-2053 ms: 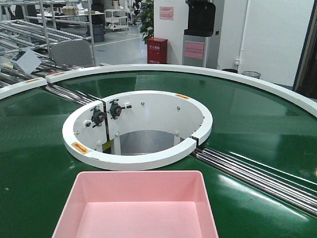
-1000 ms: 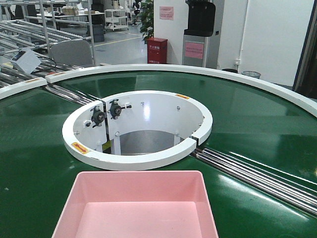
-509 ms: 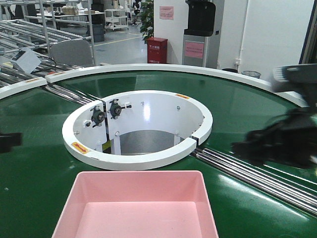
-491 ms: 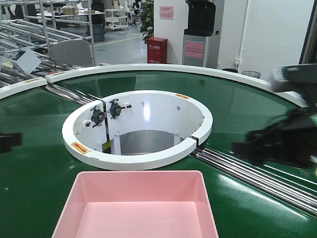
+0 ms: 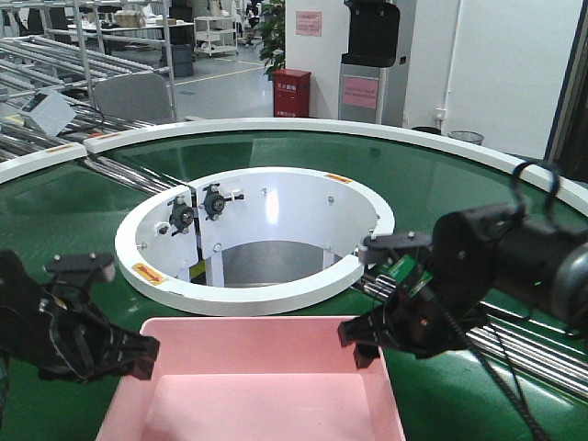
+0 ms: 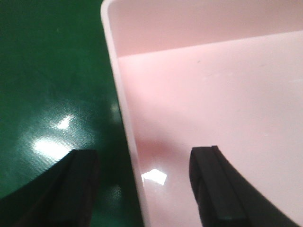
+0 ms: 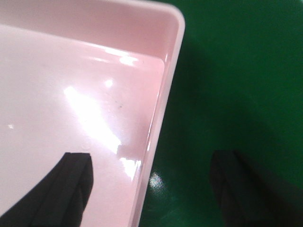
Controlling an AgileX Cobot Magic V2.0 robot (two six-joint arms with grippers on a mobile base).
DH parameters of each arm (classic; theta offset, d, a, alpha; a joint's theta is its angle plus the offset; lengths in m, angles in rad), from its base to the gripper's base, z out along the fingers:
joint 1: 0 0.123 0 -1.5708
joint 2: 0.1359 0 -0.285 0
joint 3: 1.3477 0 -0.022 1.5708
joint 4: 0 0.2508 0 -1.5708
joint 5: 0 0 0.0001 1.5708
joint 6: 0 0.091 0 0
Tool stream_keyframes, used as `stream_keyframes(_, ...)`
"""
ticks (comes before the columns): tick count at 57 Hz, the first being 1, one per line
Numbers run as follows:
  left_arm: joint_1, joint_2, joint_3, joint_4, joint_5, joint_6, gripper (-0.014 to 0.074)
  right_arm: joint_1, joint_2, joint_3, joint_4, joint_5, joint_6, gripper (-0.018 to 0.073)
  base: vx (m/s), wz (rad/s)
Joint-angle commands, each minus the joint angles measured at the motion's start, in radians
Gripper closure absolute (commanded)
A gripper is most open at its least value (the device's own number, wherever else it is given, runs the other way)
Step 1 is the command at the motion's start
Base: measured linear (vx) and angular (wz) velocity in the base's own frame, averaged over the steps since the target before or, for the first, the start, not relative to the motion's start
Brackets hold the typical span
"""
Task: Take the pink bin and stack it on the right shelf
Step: 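Lower both grippers onto opposite side walls of the pink bin, then close both grippers on the bin walls and lift the bin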
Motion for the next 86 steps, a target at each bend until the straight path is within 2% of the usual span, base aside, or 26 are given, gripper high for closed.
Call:
stream_keyframes(1, -0.008, 0.003, -0.036, -0.024, -0.059, -0.005, 0.0070, -0.002, -0.010, -0.037, -0.003, -0.039, -0.001, 0.0013, 0.00, 0.00)
stream_keyframes(8, -0.008, 0.045, -0.036, -0.024, -0.062, -0.005, 0.0120, -0.002, 0.029, -0.037, 0.000, -0.045, -0.013, 0.0067, 0.00, 0.00)
stream_keyframes(13, -0.008, 0.057, -0.036, -0.024, -0.074, -0.005, 0.0202, -0.002, 0.045, -0.037, 0.009, -0.049, -0.020, 0.0182, 0.00, 0.00)
stream_keyframes(18, -0.008, 0.057, -0.036, -0.024, -0.091, -0.005, 0.0330, -0.002, 0.048, -0.037, 0.009, -0.057, -0.022, 0.0319, 0.00, 0.00)
stream_keyframes(24, -0.008, 0.046, -0.036, -0.024, -0.094, -0.005, 0.0534, -0.002, 0.048, -0.037, 0.007, -0.049, -0.024, 0.0517, 0.00, 0.00)
stream_keyframes(27, -0.008, 0.037, -0.036, -0.024, -0.089, -0.005, 0.0609, -0.002, 0.048, -0.037, 0.004, -0.034, -0.024, 0.0575, 0.00, 0.00)
stream_keyframes(42, -0.008, -0.139, -0.036, 0.002, -0.088, -0.006, 0.0602, -0.002, -0.039, -0.037, -0.023, 0.001, -0.023, 0.0571, 0.00, 0.00)
stream_keyframes(52, -0.008, -0.296, -0.036, 0.033, -0.056, -0.014, 0.0601, -0.002, -0.205, -0.037, -0.032, 0.000, -0.023, 0.0571, 0.00, 0.00)
stream_keyframes(65, -0.008, -0.477, -0.036, 0.034, -0.033, -0.014, 0.0599, -0.002, -0.415, -0.037, -0.014, 0.002, -0.019, 0.0569, 0.00, 0.00)
stream_keyframes(86, -0.008, -0.518, -0.036, 0.024, -0.040, -0.031, 0.0598, -0.002, -0.476, -0.033, 0.020, 0.025, -0.015, 0.0568, 0.00, 0.00)
